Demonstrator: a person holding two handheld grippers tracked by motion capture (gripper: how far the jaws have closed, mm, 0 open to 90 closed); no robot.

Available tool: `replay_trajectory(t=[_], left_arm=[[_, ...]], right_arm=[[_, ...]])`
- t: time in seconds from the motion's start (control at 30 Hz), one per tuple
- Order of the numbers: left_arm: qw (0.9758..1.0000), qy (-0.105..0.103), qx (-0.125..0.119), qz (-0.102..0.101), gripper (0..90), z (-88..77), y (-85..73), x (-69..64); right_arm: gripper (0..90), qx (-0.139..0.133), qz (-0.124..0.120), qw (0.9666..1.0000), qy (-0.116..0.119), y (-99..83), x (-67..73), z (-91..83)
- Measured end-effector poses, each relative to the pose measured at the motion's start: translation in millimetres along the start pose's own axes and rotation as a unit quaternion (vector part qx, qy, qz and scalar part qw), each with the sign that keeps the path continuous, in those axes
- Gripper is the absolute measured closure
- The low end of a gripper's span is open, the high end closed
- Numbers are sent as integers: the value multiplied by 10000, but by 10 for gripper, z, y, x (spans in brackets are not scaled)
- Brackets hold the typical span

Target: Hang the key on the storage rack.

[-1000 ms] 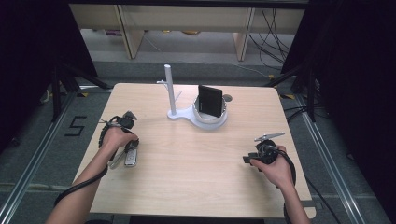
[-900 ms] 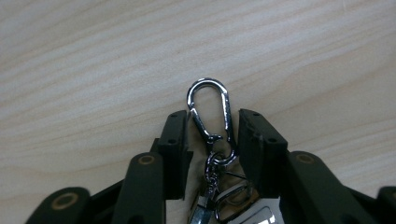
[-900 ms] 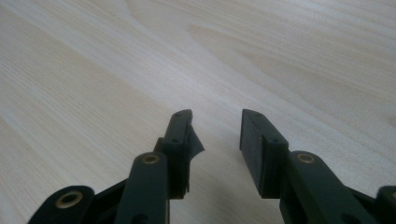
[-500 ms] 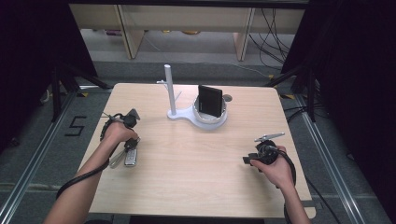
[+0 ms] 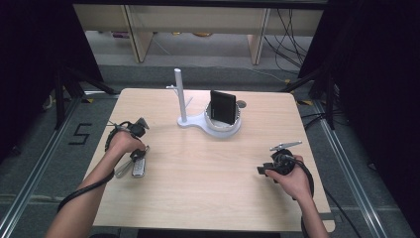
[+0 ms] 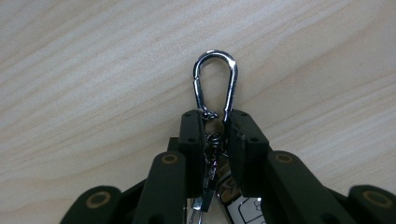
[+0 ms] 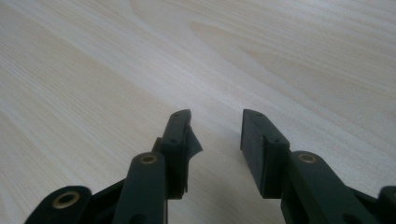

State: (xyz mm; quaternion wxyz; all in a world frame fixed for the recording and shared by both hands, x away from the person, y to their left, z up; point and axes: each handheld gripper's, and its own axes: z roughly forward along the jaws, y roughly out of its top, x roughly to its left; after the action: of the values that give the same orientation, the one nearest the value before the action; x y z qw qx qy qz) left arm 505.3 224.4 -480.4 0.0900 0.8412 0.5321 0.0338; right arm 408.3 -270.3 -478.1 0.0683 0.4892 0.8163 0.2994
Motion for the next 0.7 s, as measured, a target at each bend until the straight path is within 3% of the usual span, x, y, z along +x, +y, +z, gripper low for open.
replay_trajectory(t=[0.27,0.33,0.43,0.47,0.5,0.53,0.63,0.67,0.7], left_arm=[[9983,268,-480,194,760,10,-128,-78],[9967,329,-723,173,759,17,-189,-93],[9937,491,-933,384,760,-9,-281,-73],[9918,565,-1090,361,759,-10,-319,-83],[9890,729,-1253,297,760,-31,-372,-105],[9866,791,-1393,296,759,-38,-403,-110],[9744,1104,-1941,269,759,-82,-514,-147],[9714,1215,-2021,279,759,-111,-546,-153],[9663,1350,-2178,253,759,-122,-576,-165]], right_arm=[[629,-27,23,10000,-7,-7,-20,-10],[629,-30,22,10000,-5,-6,-20,-11],[626,-35,25,10000,-7,-6,-16,-10],[625,-56,-59,10000,-34,-11,-26,-2],[625,-12,110,9999,22,-9,2,-10],[624,-17,53,10000,28,-7,-1,-10],[623,35,97,9999,30,-6,8,-13],[623,45,96,9999,28,-7,9,-12],[622,26,64,10000,36,-7,6,-6]])
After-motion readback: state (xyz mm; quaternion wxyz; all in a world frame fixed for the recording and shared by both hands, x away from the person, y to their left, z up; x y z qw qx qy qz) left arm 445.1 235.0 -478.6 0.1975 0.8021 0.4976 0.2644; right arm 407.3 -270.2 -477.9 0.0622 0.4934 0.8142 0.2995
